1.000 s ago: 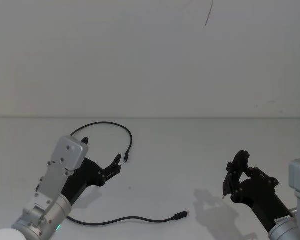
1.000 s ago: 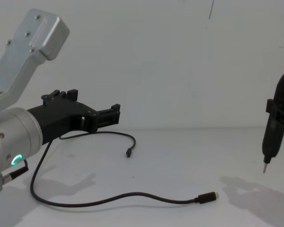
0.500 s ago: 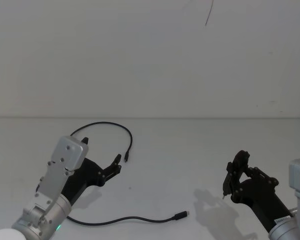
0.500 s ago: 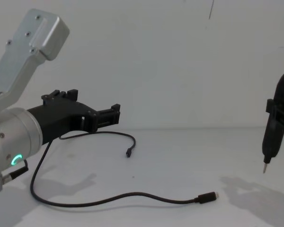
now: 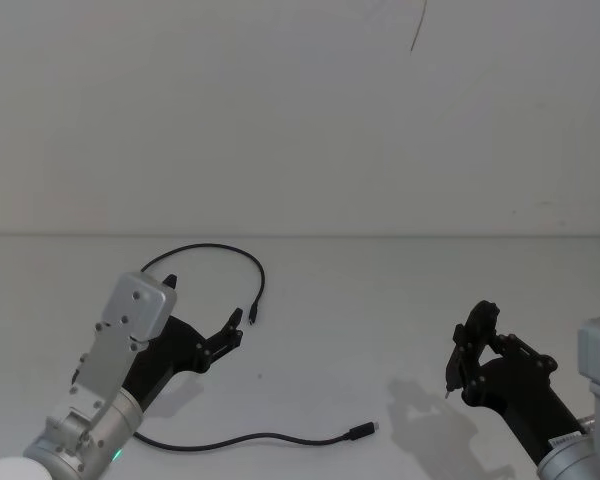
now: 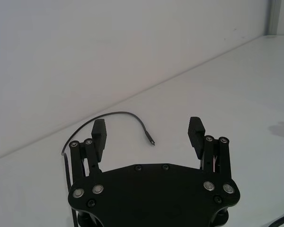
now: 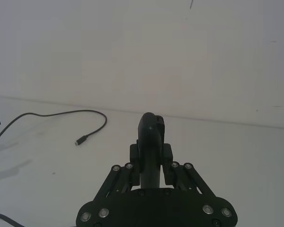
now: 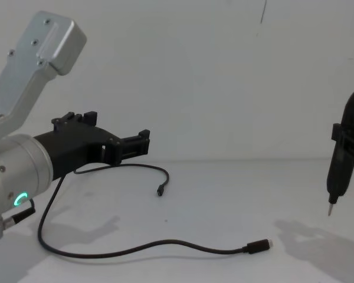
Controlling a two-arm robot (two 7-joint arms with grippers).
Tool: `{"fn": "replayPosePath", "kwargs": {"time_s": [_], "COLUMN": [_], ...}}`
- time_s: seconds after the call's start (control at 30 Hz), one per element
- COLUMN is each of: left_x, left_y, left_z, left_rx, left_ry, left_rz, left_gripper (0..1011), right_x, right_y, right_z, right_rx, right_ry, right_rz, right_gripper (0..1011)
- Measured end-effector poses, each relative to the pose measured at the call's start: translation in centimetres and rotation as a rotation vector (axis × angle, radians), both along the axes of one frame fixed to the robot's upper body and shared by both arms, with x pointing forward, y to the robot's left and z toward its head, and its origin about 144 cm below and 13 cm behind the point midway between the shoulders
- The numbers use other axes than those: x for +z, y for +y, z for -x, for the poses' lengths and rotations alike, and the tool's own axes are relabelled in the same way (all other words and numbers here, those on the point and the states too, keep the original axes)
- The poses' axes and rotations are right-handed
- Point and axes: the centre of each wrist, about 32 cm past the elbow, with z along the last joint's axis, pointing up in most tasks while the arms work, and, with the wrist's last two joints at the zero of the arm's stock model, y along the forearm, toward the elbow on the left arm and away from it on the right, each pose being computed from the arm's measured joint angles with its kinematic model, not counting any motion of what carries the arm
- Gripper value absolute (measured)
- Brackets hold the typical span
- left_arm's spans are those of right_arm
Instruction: Pick up the data cable with the one hand.
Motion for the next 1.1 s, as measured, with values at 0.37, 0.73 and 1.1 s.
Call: {"fn": "replayPosePath", "kwargs": {"time_s": [0.37, 0.73, 1.1], "left_x": [0.0, 0.19, 0.78], "left_y": [0.0, 0.08, 0.86], "left_z": [0.0, -0.21, -0.94], "left_rx": [0.0, -0.049, -0.17], "left_ry": [0.0, 0.014, 0.063], "left_rz": [0.0, -0.007, -0.032], "left_gripper": [1002, 1002, 1001], "right_x": [0.0, 0.0, 0.0], "right_y": [0.0, 0.0, 0.0], "right_z": [0.0, 0.0, 0.0], "right_rx": [0.0, 0.0, 0.0], "right_ry": [0.0, 0.0, 0.0], "right_rz": [0.0, 0.0, 0.0], "right_gripper": [263, 263, 263]}}
